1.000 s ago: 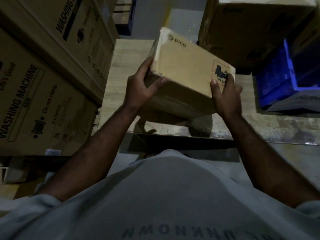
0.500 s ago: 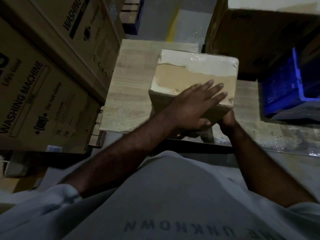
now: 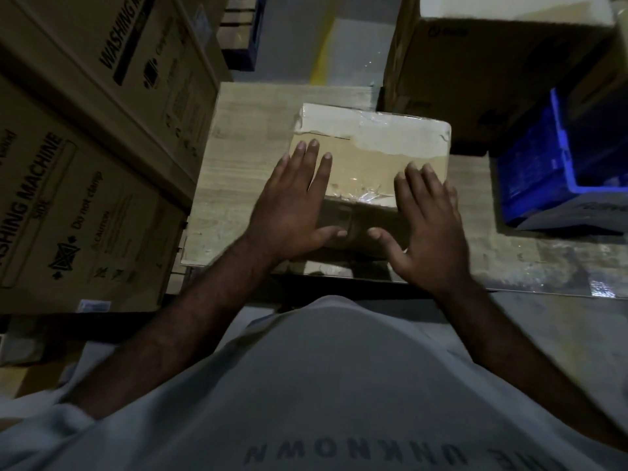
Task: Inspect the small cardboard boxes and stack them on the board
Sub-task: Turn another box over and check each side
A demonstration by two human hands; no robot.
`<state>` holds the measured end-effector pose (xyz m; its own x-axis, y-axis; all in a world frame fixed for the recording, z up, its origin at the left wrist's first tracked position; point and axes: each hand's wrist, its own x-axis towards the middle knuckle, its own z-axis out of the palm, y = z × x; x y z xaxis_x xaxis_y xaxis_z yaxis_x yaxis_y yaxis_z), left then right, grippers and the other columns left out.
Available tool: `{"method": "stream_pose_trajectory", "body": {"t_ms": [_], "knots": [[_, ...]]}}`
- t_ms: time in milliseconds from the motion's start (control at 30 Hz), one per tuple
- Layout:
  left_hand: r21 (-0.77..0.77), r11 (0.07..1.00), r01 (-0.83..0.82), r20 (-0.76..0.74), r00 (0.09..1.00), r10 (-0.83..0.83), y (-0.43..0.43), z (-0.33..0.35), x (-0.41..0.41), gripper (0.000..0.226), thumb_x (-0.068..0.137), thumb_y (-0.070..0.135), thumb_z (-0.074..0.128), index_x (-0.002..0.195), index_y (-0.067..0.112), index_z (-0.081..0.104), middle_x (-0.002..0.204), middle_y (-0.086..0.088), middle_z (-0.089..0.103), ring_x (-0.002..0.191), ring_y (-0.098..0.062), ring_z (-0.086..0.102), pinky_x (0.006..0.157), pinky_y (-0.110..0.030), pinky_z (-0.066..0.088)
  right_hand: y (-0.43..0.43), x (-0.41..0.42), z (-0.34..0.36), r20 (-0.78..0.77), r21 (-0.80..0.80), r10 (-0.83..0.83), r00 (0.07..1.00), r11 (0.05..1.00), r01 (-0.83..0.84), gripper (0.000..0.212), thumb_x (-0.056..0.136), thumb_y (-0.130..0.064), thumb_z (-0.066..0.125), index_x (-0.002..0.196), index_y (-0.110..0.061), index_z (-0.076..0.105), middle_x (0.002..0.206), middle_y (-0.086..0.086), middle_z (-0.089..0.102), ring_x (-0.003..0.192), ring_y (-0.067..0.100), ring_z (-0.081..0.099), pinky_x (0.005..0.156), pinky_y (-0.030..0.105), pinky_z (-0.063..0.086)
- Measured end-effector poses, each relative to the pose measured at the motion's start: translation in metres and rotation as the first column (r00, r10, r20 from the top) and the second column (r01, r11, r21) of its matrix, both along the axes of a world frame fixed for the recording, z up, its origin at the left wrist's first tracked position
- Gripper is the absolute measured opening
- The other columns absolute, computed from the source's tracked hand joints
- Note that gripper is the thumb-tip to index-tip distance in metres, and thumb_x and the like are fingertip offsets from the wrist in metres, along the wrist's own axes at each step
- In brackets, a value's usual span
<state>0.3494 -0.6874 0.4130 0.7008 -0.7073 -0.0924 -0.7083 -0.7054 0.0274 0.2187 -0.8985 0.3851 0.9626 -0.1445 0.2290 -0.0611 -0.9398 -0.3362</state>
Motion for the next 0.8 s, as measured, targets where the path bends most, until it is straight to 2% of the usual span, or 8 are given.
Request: {"method": "stream_pose_trajectory", "body": {"t_ms": [133,333,433,500,600,700,800], "knots": [[0.009,1.0,-0.009,-0.017,1.0,0.009,-0.001,0.0,-0.003,0.122,0.082,0.081,0.052,0.163,0.009,-0.003,0.17,-0.017,-0.012,0.158,-0.031,-0.01,0.125,-0.04,-0.009,0.001,0.001,-0.007,0.006,-0.095,-0.021,1.0,0.995,0.021,0.087,0.1,-0.069,0.038,0.159,-0.005,0.036,0.169,0.015,0.03,0.158,0.03,0.023,0.128,0.055,0.013],[0.048,0.999,-0.014,-0.014,1.0,0.014,-0.005,0.004,-0.001,0.124,0.081,0.085,0.05,0.163,0.01,-0.003,0.17,-0.018,-0.011,0.158,-0.032,-0.009,0.125,-0.042,-0.008,-0.002,0.003,0.004,-0.027,-0.09,-0.012,1.0,0.996,0.01,0.086,0.102,-0.069,0.026,0.159,-0.006,0.037,0.168,0.013,0.032,0.158,0.028,0.024,0.128,0.055,0.015],[0.046,0.999,-0.012,-0.037,0.999,0.013,-0.015,0.015,0.006,0.124,0.076,0.093,0.041,0.163,0.012,0.005,0.169,-0.023,-0.002,0.157,-0.037,-0.003,0.125,-0.048,-0.009,-0.01,0.014,0.014,-0.061,0.013,-0.008,0.998,1.0,0.009,0.082,0.102,-0.066,0.024,0.16,-0.01,0.036,0.169,0.012,0.03,0.158,0.026,0.021,0.128,0.055,0.014],[0.032,0.998,0.045,-0.016,0.999,-0.045,-0.027,0.024,0.014,0.127,0.071,0.099,0.034,0.163,0.015,0.01,0.169,-0.025,0.003,0.156,-0.042,0.001,0.125,-0.054,-0.008,-0.019,0.027,0.022,-0.06,0.168,-0.029,0.998,0.985,0.039,0.079,0.102,-0.064,0.026,0.161,-0.012,0.035,0.17,0.012,0.027,0.159,0.026,0.018,0.128,0.054,0.015],[0.014,0.99,0.139,0.039,0.989,-0.139,-0.05,0.031,0.028,0.13,0.066,0.104,0.026,0.163,0.019,0.013,0.169,-0.022,0.003,0.156,-0.043,0.001,0.123,-0.064,-0.003,-0.032,0.051,0.031,-0.057,0.376,-0.062,0.996,0.923,0.078,0.074,0.104,-0.062,0.031,0.161,-0.015,0.035,0.171,0.009,0.025,0.16,0.022,0.015,0.128,0.043,0.015],[-0.016,0.991,0.134,-0.008,0.991,-0.134,-0.071,0.033,0.042,0.126,0.066,0.105,0.025,0.164,0.026,0.01,0.171,-0.016,-0.003,0.157,-0.039,-0.004,0.121,-0.068,-0.003,-0.042,0.068,0.036,-0.105,0.353,-0.053,0.993,0.931,0.088,0.069,0.105,-0.057,0.032,0.161,-0.015,0.038,0.171,0.01,0.025,0.16,0.025,0.014,0.126,0.043,0.015],[-0.055,0.998,0.042,-0.138,0.989,-0.049,-0.081,0.024,0.052,0.116,0.071,0.101,0.023,0.164,0.034,0.005,0.172,-0.01,-0.007,0.157,-0.036,-0.01,0.119,-0.071,-0.006,-0.045,0.074,0.036,-0.147,0.273,-0.025,0.989,0.96,0.065,0.065,0.106,-0.052,0.031,0.156,-0.012,0.043,0.17,0.014,0.026,0.16,0.03,0.014,0.125,0.044,0.016]]}}
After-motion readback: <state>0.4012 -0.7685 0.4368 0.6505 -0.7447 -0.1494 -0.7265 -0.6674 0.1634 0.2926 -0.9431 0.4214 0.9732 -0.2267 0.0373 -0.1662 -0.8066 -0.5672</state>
